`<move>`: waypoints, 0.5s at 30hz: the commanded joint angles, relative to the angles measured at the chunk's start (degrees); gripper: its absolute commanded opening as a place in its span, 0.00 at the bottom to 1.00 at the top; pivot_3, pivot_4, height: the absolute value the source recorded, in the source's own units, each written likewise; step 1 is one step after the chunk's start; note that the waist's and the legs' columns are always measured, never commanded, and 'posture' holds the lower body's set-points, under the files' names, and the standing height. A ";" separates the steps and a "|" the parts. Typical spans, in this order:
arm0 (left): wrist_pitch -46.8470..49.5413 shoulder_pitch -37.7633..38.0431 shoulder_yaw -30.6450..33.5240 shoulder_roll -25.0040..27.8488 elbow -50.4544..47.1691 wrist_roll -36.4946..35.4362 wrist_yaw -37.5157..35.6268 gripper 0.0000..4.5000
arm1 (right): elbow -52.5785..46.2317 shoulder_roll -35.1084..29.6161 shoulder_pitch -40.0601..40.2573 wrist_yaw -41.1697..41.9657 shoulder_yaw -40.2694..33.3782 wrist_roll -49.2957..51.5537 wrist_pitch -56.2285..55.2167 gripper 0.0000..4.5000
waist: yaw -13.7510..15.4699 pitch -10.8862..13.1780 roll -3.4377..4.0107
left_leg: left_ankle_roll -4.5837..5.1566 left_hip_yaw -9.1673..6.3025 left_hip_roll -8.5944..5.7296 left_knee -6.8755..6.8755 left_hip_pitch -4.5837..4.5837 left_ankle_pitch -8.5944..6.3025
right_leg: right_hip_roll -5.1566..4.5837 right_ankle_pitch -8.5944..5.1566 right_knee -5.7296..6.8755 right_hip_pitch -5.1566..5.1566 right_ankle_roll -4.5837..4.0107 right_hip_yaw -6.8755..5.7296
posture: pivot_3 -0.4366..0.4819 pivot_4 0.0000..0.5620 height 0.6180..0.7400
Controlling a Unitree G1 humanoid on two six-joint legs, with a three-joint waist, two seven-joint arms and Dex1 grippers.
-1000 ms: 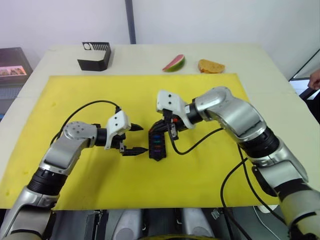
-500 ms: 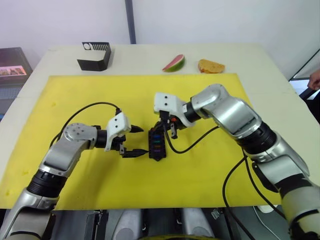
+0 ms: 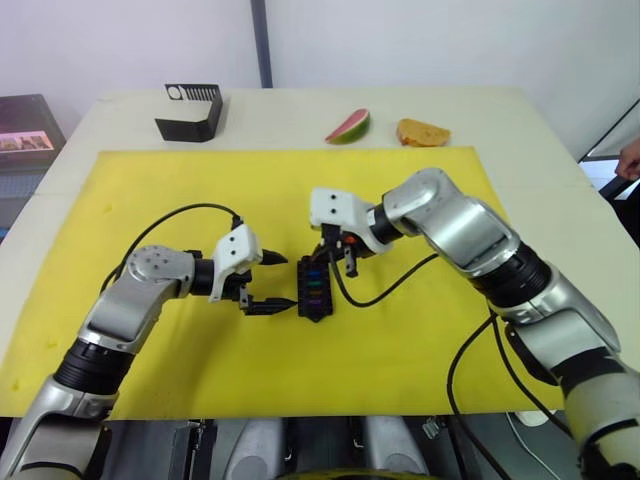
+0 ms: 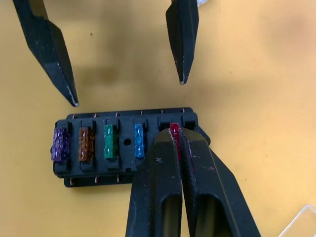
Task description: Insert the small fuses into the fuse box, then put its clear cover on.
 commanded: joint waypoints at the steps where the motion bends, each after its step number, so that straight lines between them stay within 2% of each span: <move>1: -0.27 -0.81 1.06 -0.01 -2.05 -0.43 0.01 1.00 | -1.54 -0.09 -0.82 0.90 -0.84 0.19 -0.18 0.00 | -0.01 0.00 0.00 | 0.00 0.00 0.00 0.00 0.00 0.00 | 0.00 0.00 0.00 0.00 0.00 0.00 | 0.48 0.27 1.00; 15: -0.22 -0.53 1.11 0.12 -2.25 -0.38 0.13 1.00 | -0.70 1.21 -1.25 0.77 -0.86 0.10 0.33 0.00 | -0.01 0.00 0.00 | 0.00 0.00 0.00 0.00 0.00 0.00 | 0.00 0.00 0.00 0.00 0.00 0.00 | 0.48 0.27 1.00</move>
